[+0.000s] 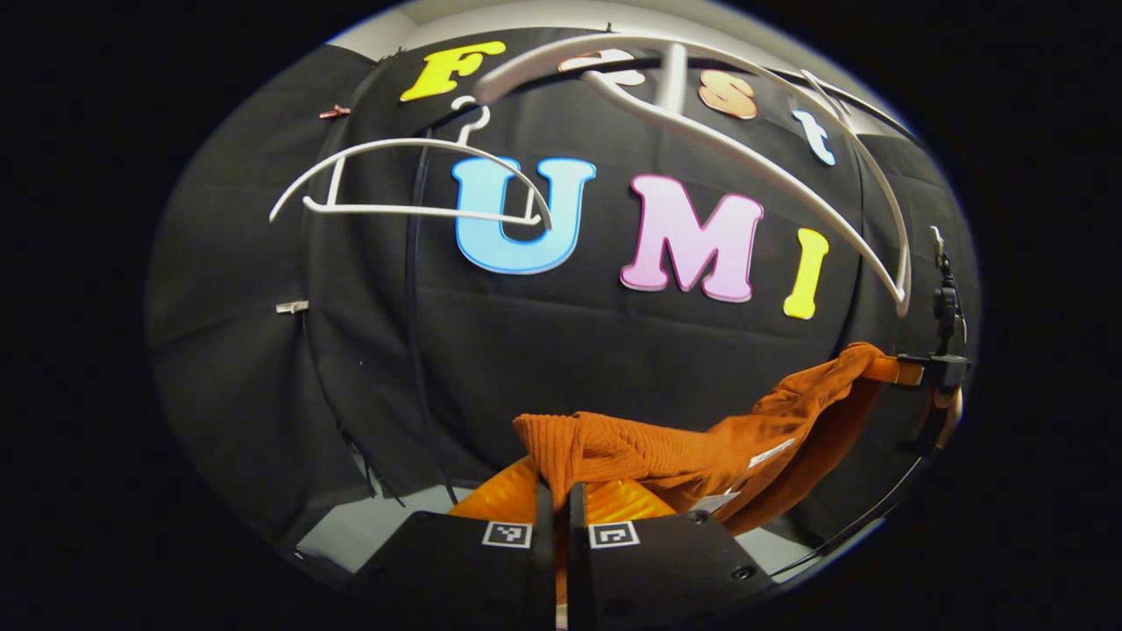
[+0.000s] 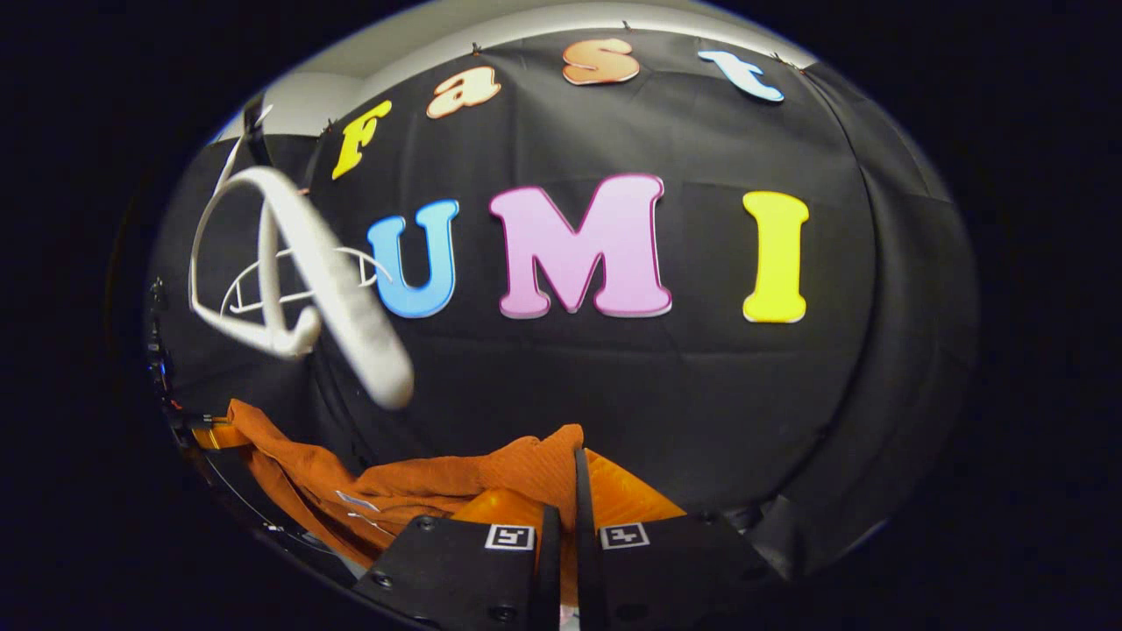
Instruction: Grasp the clothes on the hanger with both hands and then place them into the laundry hamper below.
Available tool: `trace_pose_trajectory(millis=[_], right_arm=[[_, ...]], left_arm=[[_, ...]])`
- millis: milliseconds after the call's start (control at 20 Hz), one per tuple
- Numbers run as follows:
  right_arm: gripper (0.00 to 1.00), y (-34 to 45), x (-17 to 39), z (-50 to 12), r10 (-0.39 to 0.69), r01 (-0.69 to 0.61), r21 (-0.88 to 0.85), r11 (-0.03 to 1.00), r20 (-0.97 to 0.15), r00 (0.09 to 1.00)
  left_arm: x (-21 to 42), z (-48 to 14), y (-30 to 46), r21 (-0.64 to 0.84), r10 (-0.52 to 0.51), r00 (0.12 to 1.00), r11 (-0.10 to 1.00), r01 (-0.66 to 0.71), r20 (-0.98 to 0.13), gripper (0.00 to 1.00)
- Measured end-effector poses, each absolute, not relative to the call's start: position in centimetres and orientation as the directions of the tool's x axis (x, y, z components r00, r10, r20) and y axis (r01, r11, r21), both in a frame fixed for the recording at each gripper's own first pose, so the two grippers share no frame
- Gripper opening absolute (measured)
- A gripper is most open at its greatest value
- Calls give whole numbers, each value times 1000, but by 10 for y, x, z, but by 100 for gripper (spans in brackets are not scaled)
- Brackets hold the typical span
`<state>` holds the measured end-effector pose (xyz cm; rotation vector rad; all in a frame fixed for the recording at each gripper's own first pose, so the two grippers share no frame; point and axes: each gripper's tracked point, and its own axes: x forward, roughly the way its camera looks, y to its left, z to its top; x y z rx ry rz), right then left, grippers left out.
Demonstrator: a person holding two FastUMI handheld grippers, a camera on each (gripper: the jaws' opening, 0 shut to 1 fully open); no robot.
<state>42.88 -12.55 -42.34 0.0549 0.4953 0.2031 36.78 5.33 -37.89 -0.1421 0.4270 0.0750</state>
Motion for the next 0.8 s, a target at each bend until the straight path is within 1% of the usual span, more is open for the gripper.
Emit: trace_pose_trajectory(millis=[150, 250, 350, 550, 650, 800], right_arm=[[13, -92, 389, -469, 263, -203, 168, 965, -561, 785], [13, -62, 367, -488, 303, -229, 199, 953, -603, 738], [13, -23, 347, -494, 386, -266, 282, 922, -608, 694], [13, 54, 322, -489, 527, -348, 397, 849, -582, 620], [13, 76, 316, -489, 560, -385, 407, 828, -583, 589], [13, 84, 312, -496, 562, -407, 388, 827, -605, 564]], left_arm=[[355, -412, 26, -157, 4, 874, 983, -92, -486, 9], [351, -424, 10, -177, -16, 854, 980, -89, -519, 10], [349, -427, -2, -183, -22, 849, 979, -89, -528, 8], [351, -418, -32, -235, -67, 861, 970, -62, -505, 10], [353, -420, -36, -234, -72, 857, 970, -58, -511, 10], [349, -427, -36, -224, -70, 842, 973, -61, -534, 10]])
